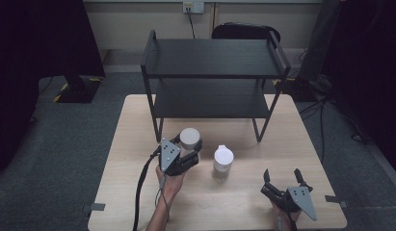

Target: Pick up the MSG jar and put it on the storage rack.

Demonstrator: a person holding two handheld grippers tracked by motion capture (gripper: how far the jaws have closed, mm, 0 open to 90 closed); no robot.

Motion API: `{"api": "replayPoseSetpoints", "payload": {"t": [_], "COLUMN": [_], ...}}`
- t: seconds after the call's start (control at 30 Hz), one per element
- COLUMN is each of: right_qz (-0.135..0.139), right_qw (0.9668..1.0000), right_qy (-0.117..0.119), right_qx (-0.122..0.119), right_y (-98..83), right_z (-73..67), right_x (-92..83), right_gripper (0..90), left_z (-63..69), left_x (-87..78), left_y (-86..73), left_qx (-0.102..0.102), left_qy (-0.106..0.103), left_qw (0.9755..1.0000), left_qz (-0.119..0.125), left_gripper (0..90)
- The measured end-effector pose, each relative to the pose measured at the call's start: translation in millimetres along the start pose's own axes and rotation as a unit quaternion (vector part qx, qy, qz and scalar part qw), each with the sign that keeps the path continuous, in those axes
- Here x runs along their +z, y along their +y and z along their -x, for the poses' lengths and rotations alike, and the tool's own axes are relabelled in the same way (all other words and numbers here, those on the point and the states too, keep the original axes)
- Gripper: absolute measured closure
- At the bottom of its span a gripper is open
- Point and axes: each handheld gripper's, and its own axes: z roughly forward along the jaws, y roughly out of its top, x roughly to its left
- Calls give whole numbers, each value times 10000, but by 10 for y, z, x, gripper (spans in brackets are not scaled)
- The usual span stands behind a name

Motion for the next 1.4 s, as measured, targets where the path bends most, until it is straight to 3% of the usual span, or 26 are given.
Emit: {"api": "replayPoseSetpoints", "payload": {"t": [0.43, 0.57, 0.77, 0.87, 1.1, 1.2, 1.4], "right_qz": [0, 0, -3, -7, -6, -5, -3], "right_qw": [10000, 10000, 10000, 10000, 10000, 10000, 10000], "right_qy": [8, 8, 6, 0, -14, -14, -14], "right_qx": [0, -1, 0, -3, -2, -2, 0], "right_y": [0, 0, 1, 2, 2, 2, 1], "right_z": [2, 3, 2, 0, -5, -5, -5], "right_x": [0, 0, 0, 0, 0, 0, 0], "right_gripper": [0, 0, 0, 0, 0, 0, 0], "left_z": [-227, -341, -470, -467, -414, -399, -294], "left_x": [-29, -4, 46, 68, 173, 246, 380], "left_y": [493, 657, 893, 1028, 1373, 1549, 1893], "left_qx": [230, 161, 77, -35, 170, 131, 161], "left_qy": [-539, -787, -958, -886, -911, -948, -669], "left_qw": [9981, 9964, 9947, 9953, 9949, 9944, 9965], "left_qz": [183, 281, 357, 391, 397, 446, 485], "left_gripper": [340, 340, 341, 341, 341, 341, 341]}}
